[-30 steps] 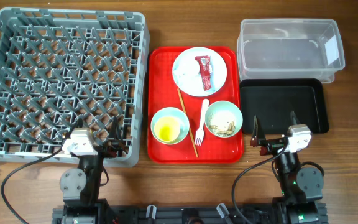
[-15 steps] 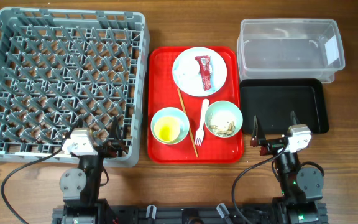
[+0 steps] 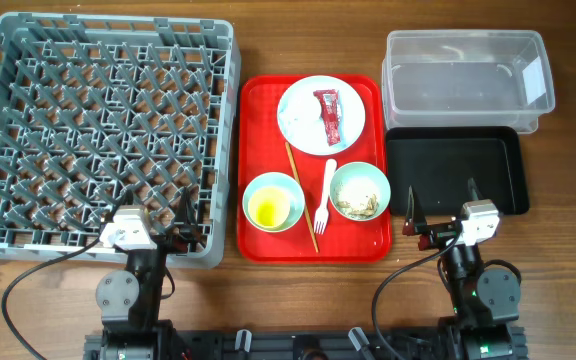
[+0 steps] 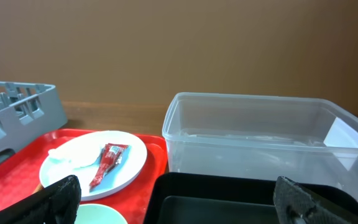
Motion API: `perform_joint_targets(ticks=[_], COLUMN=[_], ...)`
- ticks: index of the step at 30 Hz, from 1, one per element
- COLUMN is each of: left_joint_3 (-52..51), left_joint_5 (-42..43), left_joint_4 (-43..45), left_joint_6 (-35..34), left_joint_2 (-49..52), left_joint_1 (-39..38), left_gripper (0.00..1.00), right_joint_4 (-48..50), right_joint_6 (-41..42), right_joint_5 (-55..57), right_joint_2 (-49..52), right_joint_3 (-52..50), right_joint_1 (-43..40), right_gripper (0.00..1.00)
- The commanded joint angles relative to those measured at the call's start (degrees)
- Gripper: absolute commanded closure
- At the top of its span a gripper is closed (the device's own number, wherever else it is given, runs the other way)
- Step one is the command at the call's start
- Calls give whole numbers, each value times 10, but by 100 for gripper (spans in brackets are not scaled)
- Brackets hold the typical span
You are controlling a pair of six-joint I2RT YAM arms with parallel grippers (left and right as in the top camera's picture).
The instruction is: Sort waste into correct bins and load items into the dishwasher rack
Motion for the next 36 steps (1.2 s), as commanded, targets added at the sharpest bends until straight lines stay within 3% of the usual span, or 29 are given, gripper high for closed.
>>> perform_joint_targets(ticks=[1, 4, 9, 13, 16, 19, 24, 32, 36], left_joint_3=[2, 54, 208, 374, 432, 435, 435, 435, 435], left_joint_5=[-7, -7, -7, 8, 8, 8, 8, 7, 7], left_joint_4=[-10, -57, -151, -305, -363, -362, -357, -357, -357], left_joint_6=[9, 7, -9, -8, -8, -8, -8, -8, -8], left_joint_2=[7, 52, 226, 394, 468, 480, 480, 480, 480], left_joint_1=[5, 5, 5, 5, 5, 5, 5, 5, 5], left_gripper=[0, 0, 0, 0, 0, 0, 0, 0, 0], right_joint_4=[-5, -49, -117, -218, -317, -289, -307, -486, -483], right_joint_6=[78, 105, 104, 101, 55, 58, 81, 198, 195], right_joint_5=[26, 25, 5, -13, -12, -123, -110, -59, -60], right_joint_2=[9, 54, 217, 429, 552, 603, 658, 948, 1076], right_joint_3=[9, 52, 194, 381, 526, 574, 638, 991, 1071], right_joint_1=[-2, -2, -2, -2, -2, -2, 35, 157, 175], right_gripper=[0, 0, 0, 0, 0, 0, 0, 0, 0])
